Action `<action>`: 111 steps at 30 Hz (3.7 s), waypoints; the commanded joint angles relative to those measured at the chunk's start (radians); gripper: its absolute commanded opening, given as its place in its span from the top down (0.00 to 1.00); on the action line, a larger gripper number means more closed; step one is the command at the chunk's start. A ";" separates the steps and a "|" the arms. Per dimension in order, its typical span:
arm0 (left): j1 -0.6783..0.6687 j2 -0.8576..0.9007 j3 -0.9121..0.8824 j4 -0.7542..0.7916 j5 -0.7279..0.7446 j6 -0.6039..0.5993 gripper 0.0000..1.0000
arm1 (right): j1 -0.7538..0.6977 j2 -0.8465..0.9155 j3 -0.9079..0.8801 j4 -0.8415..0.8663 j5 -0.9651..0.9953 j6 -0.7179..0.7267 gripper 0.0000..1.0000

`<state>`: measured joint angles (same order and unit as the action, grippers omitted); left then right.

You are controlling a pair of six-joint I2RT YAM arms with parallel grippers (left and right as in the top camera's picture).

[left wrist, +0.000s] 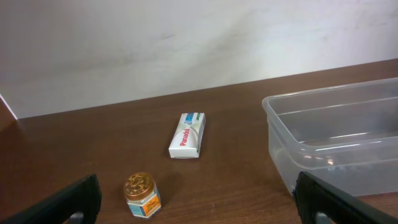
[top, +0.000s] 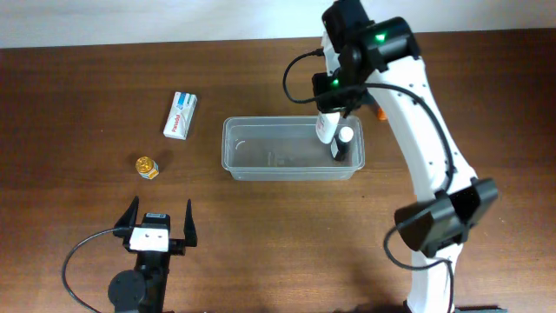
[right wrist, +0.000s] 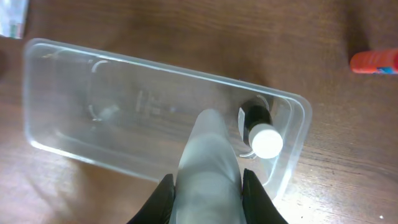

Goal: Pack container
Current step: 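Carry the spray bottle with the right gripper over the container, then lower the spray bottle into the container beside the dark bottle, release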

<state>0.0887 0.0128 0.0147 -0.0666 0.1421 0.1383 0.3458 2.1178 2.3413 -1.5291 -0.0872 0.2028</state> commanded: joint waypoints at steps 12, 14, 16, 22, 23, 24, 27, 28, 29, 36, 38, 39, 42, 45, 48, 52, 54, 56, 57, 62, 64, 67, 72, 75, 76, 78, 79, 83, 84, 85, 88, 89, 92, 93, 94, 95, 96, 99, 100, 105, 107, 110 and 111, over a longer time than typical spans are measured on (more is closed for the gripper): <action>0.007 -0.007 -0.006 -0.001 -0.004 0.016 0.01 | 0.005 0.120 0.018 0.045 0.022 0.024 0.82; 0.007 -0.007 -0.006 -0.001 -0.004 0.016 0.01 | 0.006 0.125 0.018 0.046 0.022 0.024 0.82; 0.007 -0.007 -0.006 -0.001 -0.004 0.016 0.01 | 0.005 0.129 0.018 0.046 0.023 0.024 0.82; 0.007 -0.007 -0.006 -0.001 -0.004 0.016 0.01 | 0.005 0.135 -0.013 0.073 0.081 0.046 0.82; 0.007 -0.007 -0.006 -0.001 -0.004 0.016 0.01 | 0.005 0.135 -0.018 0.077 0.081 0.046 0.82; 0.007 -0.007 -0.006 -0.001 -0.004 0.016 0.01 | 0.005 0.135 -0.023 0.080 0.081 0.047 0.82; 0.007 -0.007 -0.006 -0.001 -0.004 0.016 0.01 | 0.005 0.135 -0.043 0.097 0.081 0.047 0.82; 0.007 -0.007 -0.006 -0.001 -0.004 0.016 0.01 | 0.005 0.135 -0.050 0.103 0.081 0.047 0.82; 0.007 -0.007 -0.006 -0.001 -0.004 0.016 0.01 | 0.005 0.135 -0.056 0.109 0.081 0.047 0.82; 0.007 -0.007 -0.006 -0.001 -0.004 0.016 0.01 | 0.005 0.135 -0.083 0.123 0.081 0.046 0.82; 0.007 -0.007 -0.006 -0.001 -0.004 0.016 0.01 | 0.005 0.135 -0.094 0.132 0.081 0.047 0.82; 0.007 -0.007 -0.006 -0.001 -0.004 0.016 0.01 | 0.005 0.135 -0.101 0.137 0.081 0.047 0.82; 0.007 -0.007 -0.006 -0.001 -0.004 0.016 0.01 | 0.005 0.135 -0.126 0.155 0.081 0.047 0.82; 0.007 -0.007 -0.006 -0.001 -0.004 0.016 0.01 | 0.005 0.135 -0.150 0.169 0.081 0.046 0.82; 0.007 -0.007 -0.006 -0.001 -0.004 0.016 0.01 | 0.005 0.135 -0.175 0.190 0.081 0.046 0.82; 0.007 -0.007 -0.006 -0.001 -0.004 0.016 0.01 | 0.005 0.135 -0.199 0.210 0.081 0.046 0.82; 0.007 -0.007 -0.006 -0.001 -0.004 0.016 0.01 | 0.005 0.135 -0.201 0.213 0.081 0.046 0.82; 0.007 -0.007 -0.006 -0.001 -0.004 0.016 0.01 | 0.005 0.135 -0.201 0.216 0.082 0.046 0.82; 0.007 -0.007 -0.006 -0.001 -0.004 0.016 0.01 | 0.005 0.135 -0.201 0.217 0.082 0.045 0.82; 0.007 -0.007 -0.006 -0.001 -0.004 0.016 0.01 | -0.001 0.135 -0.209 0.217 0.098 0.045 0.81; 0.007 -0.007 -0.006 -0.001 -0.004 0.016 0.01 | -0.008 0.135 -0.213 0.215 0.097 0.045 0.81; 0.007 -0.007 -0.006 -0.001 -0.004 0.016 0.01 | -0.020 0.135 -0.218 0.210 0.097 0.045 0.81; 0.007 -0.007 -0.006 -0.001 -0.004 0.016 0.01 | -0.035 0.135 -0.221 0.207 0.095 0.045 0.80; 0.007 -0.007 -0.006 -0.001 -0.004 0.016 0.01 | -0.034 0.135 -0.221 0.206 0.092 0.045 0.74; 0.007 -0.007 -0.006 -0.001 -0.004 0.016 0.01 | -0.033 0.135 -0.221 0.206 0.091 0.045 0.74; 0.007 -0.007 -0.006 -0.001 -0.004 0.016 0.01 | -0.033 0.135 -0.221 0.206 0.091 0.045 0.73; 0.007 -0.007 -0.006 -0.001 -0.004 0.016 0.01 | -0.033 0.135 -0.221 0.206 0.091 0.045 0.73; 0.007 -0.007 -0.006 -0.001 -0.004 0.016 0.01 | -0.033 0.135 -0.221 0.206 0.089 0.045 0.73; 0.007 -0.007 -0.006 -0.001 -0.004 0.016 0.01 | -0.033 0.135 -0.221 0.206 0.087 0.045 0.73; 0.007 -0.007 -0.006 -0.001 -0.004 0.016 0.01 | -0.033 0.135 -0.221 0.206 0.084 0.045 0.73; 0.007 -0.007 -0.006 -0.001 -0.004 0.016 0.01 | -0.033 0.135 -0.221 0.206 0.079 0.045 0.72; 0.007 -0.007 -0.006 -0.001 -0.004 0.016 0.01 | -0.033 0.135 -0.221 0.206 0.077 0.045 0.68; 0.007 -0.007 -0.006 -0.001 -0.004 0.016 0.01 | -0.033 0.134 -0.220 0.203 0.076 0.041 0.65; 0.007 -0.007 -0.006 -0.001 -0.004 0.016 0.01 | -0.033 0.133 -0.220 0.201 0.076 0.040 0.63; 0.007 -0.007 -0.006 -0.001 -0.004 0.016 0.01 | -0.033 0.133 -0.220 0.198 0.076 0.038 0.61; 0.007 -0.007 -0.006 -0.001 -0.004 0.016 0.01 | -0.033 0.132 -0.220 0.195 0.076 0.038 0.60; 0.007 -0.007 -0.006 -0.001 -0.004 0.016 0.01 | -0.033 0.130 -0.217 0.190 0.076 0.038 0.60; 0.007 -0.007 -0.006 -0.001 -0.004 0.016 0.01 | -0.033 0.116 -0.215 0.184 0.077 0.024 0.56; 0.007 -0.007 -0.006 -0.001 -0.004 0.016 0.01 | -0.033 0.111 -0.215 0.184 0.077 0.016 0.55; 0.007 -0.007 -0.006 -0.001 -0.004 0.016 0.01 | -0.034 0.074 -0.171 0.170 0.077 0.011 0.48; 0.007 -0.007 -0.006 -0.001 -0.004 0.016 0.01 | -0.034 0.058 -0.142 0.158 0.076 0.003 0.46; 0.007 -0.007 -0.006 -0.001 -0.004 0.016 0.01 | -0.034 0.028 -0.066 0.121 0.073 -0.016 0.43; 0.007 -0.007 -0.006 -0.001 -0.004 0.016 0.01 | -0.034 0.021 -0.039 0.109 0.073 -0.021 0.40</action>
<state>0.0887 0.0128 0.0147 -0.0666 0.1421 0.1383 0.3153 2.2314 2.2070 -1.3991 -0.0154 0.2043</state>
